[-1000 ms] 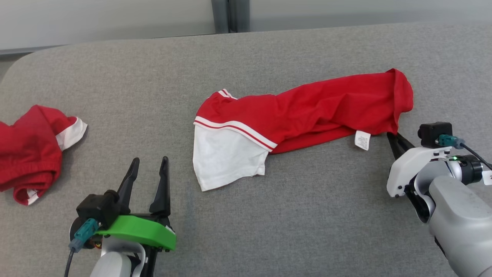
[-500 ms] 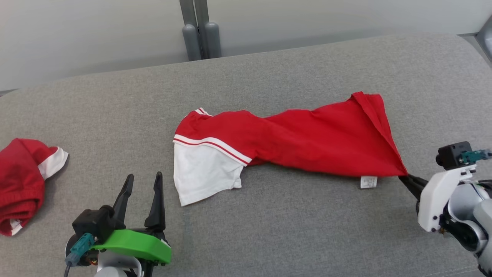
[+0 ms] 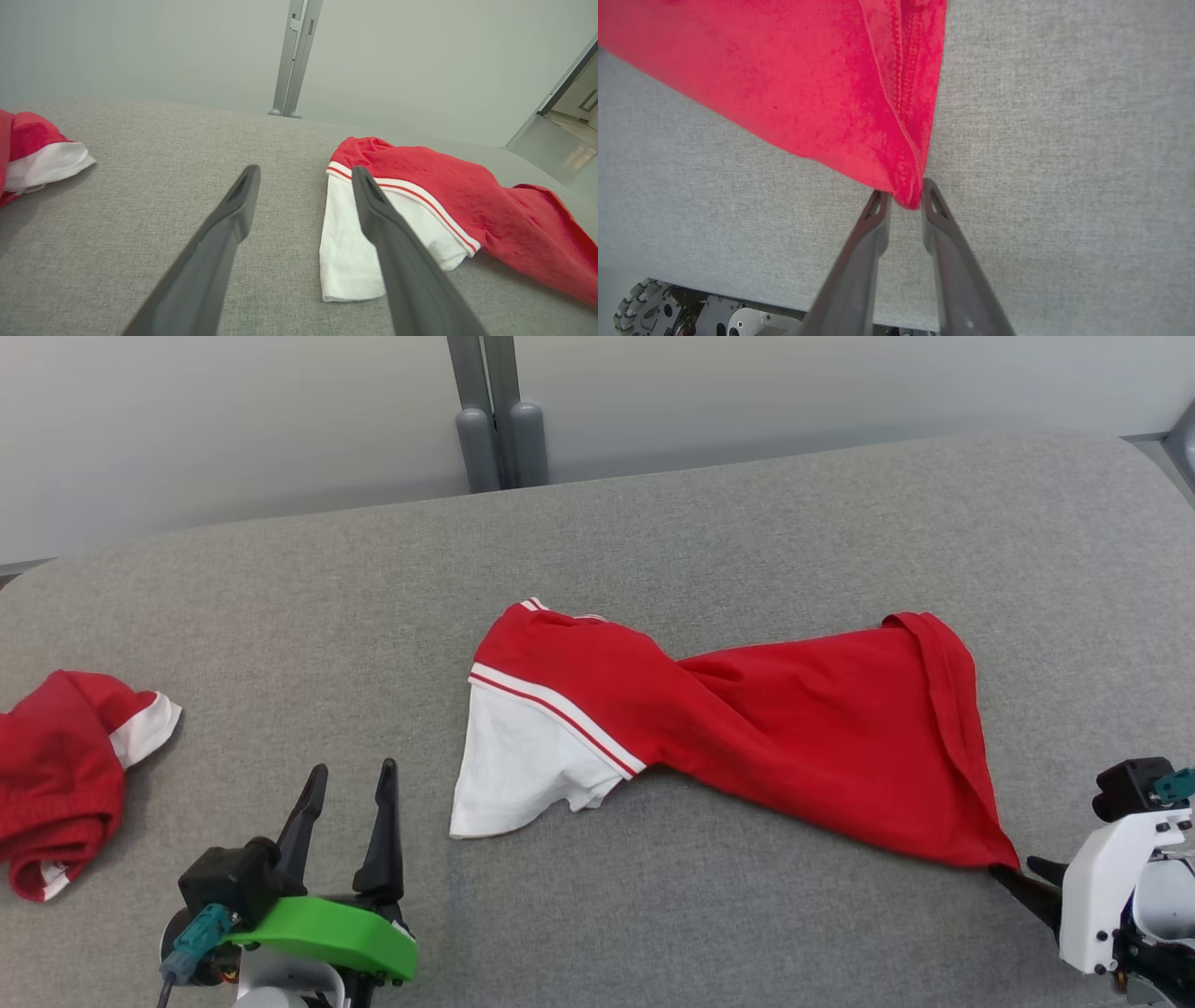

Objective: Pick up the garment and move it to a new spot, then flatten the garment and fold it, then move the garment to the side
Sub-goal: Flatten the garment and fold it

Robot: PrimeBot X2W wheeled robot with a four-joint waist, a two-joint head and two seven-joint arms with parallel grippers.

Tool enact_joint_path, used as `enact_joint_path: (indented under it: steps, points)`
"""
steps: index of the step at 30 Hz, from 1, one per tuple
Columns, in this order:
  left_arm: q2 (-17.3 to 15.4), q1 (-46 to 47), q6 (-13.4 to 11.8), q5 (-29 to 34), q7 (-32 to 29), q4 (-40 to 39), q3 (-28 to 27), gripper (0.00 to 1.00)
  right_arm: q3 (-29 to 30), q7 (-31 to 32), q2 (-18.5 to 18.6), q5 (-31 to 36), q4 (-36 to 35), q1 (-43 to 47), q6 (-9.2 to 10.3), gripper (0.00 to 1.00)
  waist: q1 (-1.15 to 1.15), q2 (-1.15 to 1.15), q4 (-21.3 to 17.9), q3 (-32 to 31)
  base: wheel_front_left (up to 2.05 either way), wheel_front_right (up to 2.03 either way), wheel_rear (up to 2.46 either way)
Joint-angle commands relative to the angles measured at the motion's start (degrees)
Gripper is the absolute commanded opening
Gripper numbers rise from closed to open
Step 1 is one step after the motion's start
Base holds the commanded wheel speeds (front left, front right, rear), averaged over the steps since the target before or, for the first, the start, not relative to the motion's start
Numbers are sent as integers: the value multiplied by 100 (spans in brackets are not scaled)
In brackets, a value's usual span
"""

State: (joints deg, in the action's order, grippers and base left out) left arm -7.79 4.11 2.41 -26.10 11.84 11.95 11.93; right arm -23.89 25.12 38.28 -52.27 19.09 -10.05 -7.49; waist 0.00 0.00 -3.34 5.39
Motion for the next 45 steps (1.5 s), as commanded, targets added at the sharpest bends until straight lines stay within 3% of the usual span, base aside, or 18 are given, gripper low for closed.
enact_joint_path:
  steps: [1,9,14,21,26,32,42,45]
  points:
    - [-39,-58,-28,-71,13,16,1,100,176,-68,-14,93,-76,46,0,100,0,0,13,-39,0,0,0]
    - [-56,-127,-51,-91,18,9,21,100,1310,-741,-285,400,-1069,346,-1,100,0,0,65,-223,0,0,0]
    - [-75,-126,-62,-107,-11,-9,49,100,1854,-1601,-864,1061,-1474,401,-1,100,0,0,113,-272,0,0,0]
    - [-93,-59,-33,-118,-76,1,135,100,2071,-2949,-2060,2017,-1122,492,-1,100,0,0,192,-259,0,0,0]
    - [-114,-3,-9,-111,-147,59,183,100,2006,-3497,-2526,2338,-619,444,-1,100,0,0,169,-204,0,0,0]
    - [-172,93,22,-140,-264,128,220,100,1910,-3659,-2535,2492,-304,205,-1,100,0,0,50,-117,0,0,0]
    - [-238,577,308,-591,-1685,979,587,100,1993,-3788,-2455,2514,-135,-79,-1,100,0,0,-218,10,0,0,0]
    - [-207,775,363,-755,-1849,1259,606,100,2015,-3806,-2461,2513,-146,-143,-1,100,0,0,-325,70,0,0,0]
